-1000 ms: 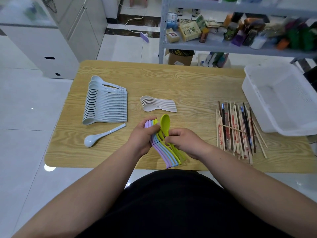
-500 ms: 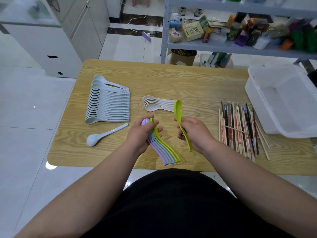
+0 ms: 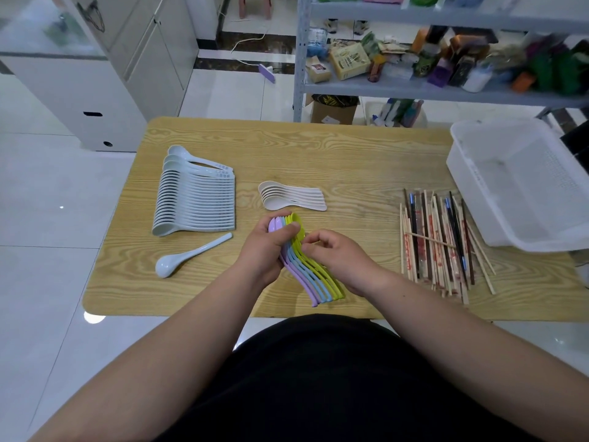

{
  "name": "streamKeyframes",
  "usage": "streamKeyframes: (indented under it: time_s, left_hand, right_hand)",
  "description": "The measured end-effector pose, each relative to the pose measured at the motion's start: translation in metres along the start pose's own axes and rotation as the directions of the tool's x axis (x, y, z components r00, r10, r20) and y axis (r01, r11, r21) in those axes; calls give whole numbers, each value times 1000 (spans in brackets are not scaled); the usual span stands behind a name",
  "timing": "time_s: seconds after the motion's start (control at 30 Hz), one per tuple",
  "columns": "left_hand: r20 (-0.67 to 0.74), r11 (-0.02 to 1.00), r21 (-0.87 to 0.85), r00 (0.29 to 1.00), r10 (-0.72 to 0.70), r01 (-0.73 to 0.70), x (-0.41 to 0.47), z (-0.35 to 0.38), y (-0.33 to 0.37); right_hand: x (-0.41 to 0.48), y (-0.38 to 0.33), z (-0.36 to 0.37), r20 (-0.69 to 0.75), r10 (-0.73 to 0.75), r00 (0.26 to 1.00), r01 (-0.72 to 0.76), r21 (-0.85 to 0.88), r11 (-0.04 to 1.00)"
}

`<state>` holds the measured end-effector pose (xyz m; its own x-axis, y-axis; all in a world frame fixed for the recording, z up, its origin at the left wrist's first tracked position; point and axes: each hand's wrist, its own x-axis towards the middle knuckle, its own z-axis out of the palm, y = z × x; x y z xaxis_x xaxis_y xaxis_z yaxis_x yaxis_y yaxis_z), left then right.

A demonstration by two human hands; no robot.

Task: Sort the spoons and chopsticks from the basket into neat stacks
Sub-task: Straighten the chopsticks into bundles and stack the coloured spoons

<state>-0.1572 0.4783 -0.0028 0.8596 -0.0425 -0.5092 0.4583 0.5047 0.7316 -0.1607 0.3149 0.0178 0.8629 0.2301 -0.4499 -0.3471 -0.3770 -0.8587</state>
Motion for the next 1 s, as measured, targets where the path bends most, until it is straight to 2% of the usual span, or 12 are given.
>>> streamKeyframes:
  time_s: [0.17, 0.4, 0.5, 0.57, 0.8, 1.0]
  left_hand:
    - [23, 999, -32, 1000, -13, 14, 0, 4, -1]
    - [-22, 1000, -15, 999, -24, 24, 2, 15, -3]
    - [-54, 1000, -6, 999, -5, 5, 6, 19, -2]
    - [-47, 1000, 16, 999, 13, -13, 8, 22, 0]
    - [25, 1000, 10, 1000, -18, 18, 9, 34, 6]
    - [29, 997, 78, 1000, 8, -10, 10, 41, 7]
  right_hand:
    - [-4, 4, -4, 62, -35, 997, 35, 4, 999]
    - [-5, 15, -12, 51, -3, 999, -1, 81, 997]
    - [-8, 11, -19, 188, 71, 980, -85, 68, 994]
    - [-9, 10, -22, 229, 48, 972, -58, 36, 998]
    - [-9, 1, -38, 164, 11, 986, 19, -183, 983]
    - [-4, 9, -37, 111, -2, 994, 20, -167, 986]
